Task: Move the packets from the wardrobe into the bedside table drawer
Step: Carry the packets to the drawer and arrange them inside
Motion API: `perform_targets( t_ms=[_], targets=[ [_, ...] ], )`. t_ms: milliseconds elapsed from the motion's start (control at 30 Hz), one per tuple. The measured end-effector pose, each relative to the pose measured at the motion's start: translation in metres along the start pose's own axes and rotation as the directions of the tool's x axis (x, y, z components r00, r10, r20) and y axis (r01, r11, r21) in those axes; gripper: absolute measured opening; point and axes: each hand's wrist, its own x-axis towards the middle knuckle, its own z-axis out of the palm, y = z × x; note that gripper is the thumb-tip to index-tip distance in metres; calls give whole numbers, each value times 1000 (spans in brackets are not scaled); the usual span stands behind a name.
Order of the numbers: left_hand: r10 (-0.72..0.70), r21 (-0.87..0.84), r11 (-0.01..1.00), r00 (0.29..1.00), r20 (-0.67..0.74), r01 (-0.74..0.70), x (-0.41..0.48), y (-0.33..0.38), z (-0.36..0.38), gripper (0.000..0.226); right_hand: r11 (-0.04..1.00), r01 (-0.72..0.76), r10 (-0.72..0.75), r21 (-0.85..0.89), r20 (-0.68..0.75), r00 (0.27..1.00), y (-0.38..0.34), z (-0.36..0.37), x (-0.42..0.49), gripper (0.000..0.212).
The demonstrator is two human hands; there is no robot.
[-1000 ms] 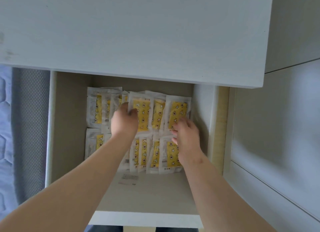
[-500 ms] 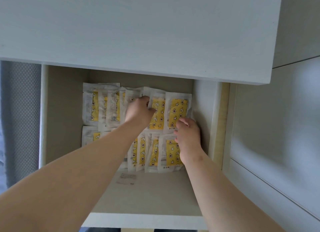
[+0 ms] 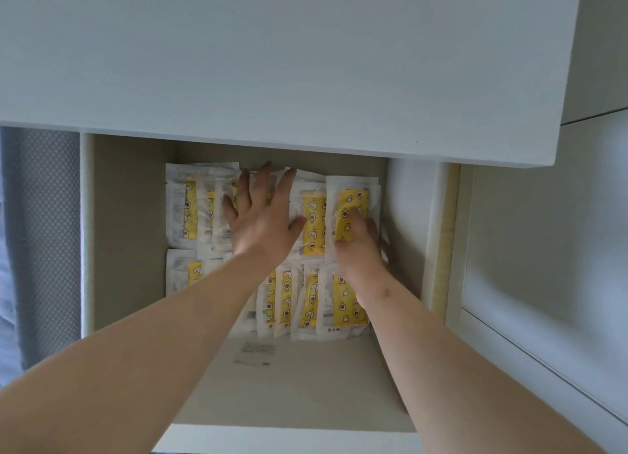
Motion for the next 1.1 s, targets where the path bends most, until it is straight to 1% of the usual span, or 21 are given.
perform_targets(
  t_ms=[100,167,267,367,467,533,600,667,767,967,1100],
  targets=[
    [-30,20,999,994,105,28,5,-6,2,70,999,16,-14,-52,41,999,0,7,1,63],
    [-48,24,999,993,112,46,6,-11,1,71,998,2,2,-58,56,998,-2,11,-1,65],
    [-34,74,997,994,100,27,8,-17,-2,72,995,-9,16,-104,71,997,-5,14,-2,68],
    [-21,104,995,995,102,11,10,-17,-3,72,984,5,-1,-177,28,1000,-3,11,0,64],
    [15,137,990,995,101,-28,9,-9,-1,70,968,-7,-1,-250,-33,999,-2,3,1,62],
    [42,161,985,995,85,-56,11,-5,0,71,959,-9,-7,-283,-57,998,-2,0,2,58],
    [78,195,977,994,71,-90,15,-2,1,76,956,-10,-15,-294,-83,996,-4,-1,1,54],
    [121,217,967,990,74,-135,22,-2,1,83,953,8,-41,-303,-101,994,-5,-2,0,58],
    [160,221,960,984,82,-174,29,-4,1,87,956,25,-47,-291,-69,997,-4,-2,1,65],
    [161,246,954,985,60,-171,28,-1,-2,68,964,48,-63,-261,-48,997,-2,-1,-3,62],
    [170,259,949,984,56,-179,23,1,-10,65,970,71,-87,-234,-56,995,-2,-6,-15,60]
  ],
)
